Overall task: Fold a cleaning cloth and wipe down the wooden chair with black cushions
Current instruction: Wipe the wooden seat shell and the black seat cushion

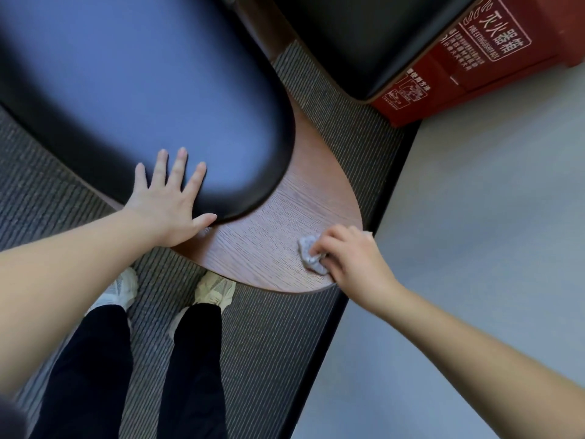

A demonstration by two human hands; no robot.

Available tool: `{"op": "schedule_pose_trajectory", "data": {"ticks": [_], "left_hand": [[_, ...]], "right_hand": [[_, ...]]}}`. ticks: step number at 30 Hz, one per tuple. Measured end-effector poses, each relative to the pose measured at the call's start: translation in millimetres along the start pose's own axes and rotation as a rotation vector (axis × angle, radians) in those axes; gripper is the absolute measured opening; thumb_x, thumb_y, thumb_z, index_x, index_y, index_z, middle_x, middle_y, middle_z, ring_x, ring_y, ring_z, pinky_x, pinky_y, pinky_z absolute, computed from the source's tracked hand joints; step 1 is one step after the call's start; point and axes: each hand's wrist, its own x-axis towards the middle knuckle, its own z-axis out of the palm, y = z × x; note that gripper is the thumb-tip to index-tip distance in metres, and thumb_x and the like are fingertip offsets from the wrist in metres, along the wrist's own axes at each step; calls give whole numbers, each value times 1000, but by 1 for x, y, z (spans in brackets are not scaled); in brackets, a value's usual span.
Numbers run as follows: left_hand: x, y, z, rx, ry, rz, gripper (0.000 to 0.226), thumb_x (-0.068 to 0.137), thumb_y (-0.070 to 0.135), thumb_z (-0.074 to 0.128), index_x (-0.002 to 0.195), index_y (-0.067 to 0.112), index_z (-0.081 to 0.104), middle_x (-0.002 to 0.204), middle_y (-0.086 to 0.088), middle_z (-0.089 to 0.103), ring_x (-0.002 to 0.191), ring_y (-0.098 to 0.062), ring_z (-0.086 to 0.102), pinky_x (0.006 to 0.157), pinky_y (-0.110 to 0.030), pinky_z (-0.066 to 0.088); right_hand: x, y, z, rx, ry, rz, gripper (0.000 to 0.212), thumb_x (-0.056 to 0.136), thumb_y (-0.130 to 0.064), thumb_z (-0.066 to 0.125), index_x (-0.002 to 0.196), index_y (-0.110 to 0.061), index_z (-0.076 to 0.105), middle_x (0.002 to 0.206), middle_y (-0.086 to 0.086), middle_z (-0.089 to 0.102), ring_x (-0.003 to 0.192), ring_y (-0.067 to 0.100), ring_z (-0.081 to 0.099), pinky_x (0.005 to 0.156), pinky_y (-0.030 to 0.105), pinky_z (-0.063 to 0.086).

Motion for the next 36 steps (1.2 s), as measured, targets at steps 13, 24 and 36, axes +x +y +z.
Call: {"op": "schedule_pose_trajectory", "data": {"ticks": [13, 24, 36], "left_hand": [[1, -4, 10, 13, 24, 17, 89, 89, 72, 16, 152, 21, -23, 159, -14, -26, 147, -39, -20, 117, -59, 1], [-2, -8, 0, -1, -14, 65, 91, 87, 76, 13, 153, 23, -20, 160, -14, -25, 148, -39, -17, 118, -58, 4], [1, -48, -3, 74, -2, 251, 81, 92, 69, 21, 153, 32, -17, 162, -4, -23, 149, -29, -17, 116, -63, 5]], "right_hand": [[126, 24, 23, -97, 83, 231, 21, 92, -16, 54, 107, -27, 65, 115, 1, 55, 106, 27, 49, 84, 37, 32], [3, -20, 7, -62, -53, 9, 15, 81, -13, 69, 92, -24, 69, 96, -5, 61, 88, 26, 56, 72, 33, 31], [79, -45, 50, -125, 160, 305, 20, 90, -12, 57, 103, -25, 65, 105, 1, 55, 96, 28, 49, 74, 35, 28]]}}
